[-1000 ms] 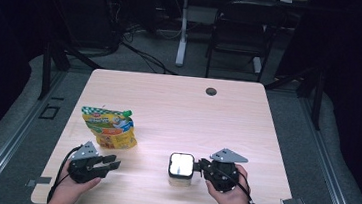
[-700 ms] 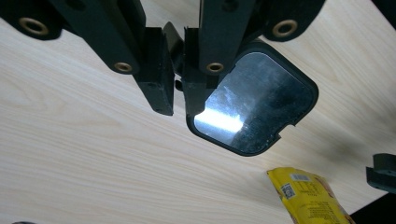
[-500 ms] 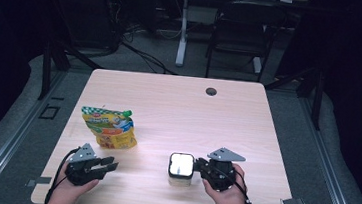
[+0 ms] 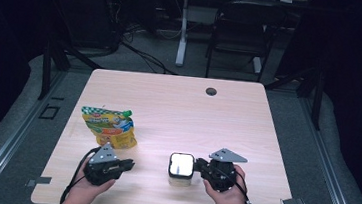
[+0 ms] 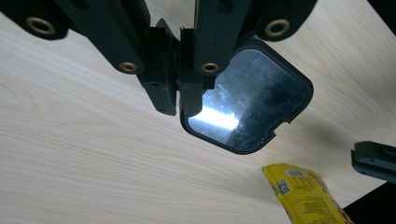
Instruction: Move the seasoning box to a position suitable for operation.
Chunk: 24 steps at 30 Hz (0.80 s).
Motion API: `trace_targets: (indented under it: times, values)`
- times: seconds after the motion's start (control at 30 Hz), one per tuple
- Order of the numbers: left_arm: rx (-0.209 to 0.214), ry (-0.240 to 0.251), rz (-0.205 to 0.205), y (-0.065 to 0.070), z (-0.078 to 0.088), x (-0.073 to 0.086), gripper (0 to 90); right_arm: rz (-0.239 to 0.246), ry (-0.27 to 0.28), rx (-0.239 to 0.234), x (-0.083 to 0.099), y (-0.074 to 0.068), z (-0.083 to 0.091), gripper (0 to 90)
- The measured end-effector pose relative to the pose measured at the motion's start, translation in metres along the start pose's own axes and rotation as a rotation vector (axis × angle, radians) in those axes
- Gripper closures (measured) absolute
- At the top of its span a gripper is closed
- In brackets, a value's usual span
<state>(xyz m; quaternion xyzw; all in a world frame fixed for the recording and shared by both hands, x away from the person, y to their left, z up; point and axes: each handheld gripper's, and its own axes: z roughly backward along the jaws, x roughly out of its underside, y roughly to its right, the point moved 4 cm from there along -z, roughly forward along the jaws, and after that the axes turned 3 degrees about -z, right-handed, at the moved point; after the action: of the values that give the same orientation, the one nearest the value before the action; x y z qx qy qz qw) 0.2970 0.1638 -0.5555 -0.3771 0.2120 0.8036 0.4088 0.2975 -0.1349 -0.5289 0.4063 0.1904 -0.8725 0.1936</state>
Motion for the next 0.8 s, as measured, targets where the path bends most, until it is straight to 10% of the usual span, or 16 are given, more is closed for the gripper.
trace_targets:
  times: [0.8]
  values:
    - [0.149,-0.009,-0.056,0.048,-0.052,-0.038,90.0,-0.005,0.013,-0.013,0.001,0.001,0.000,85.9]
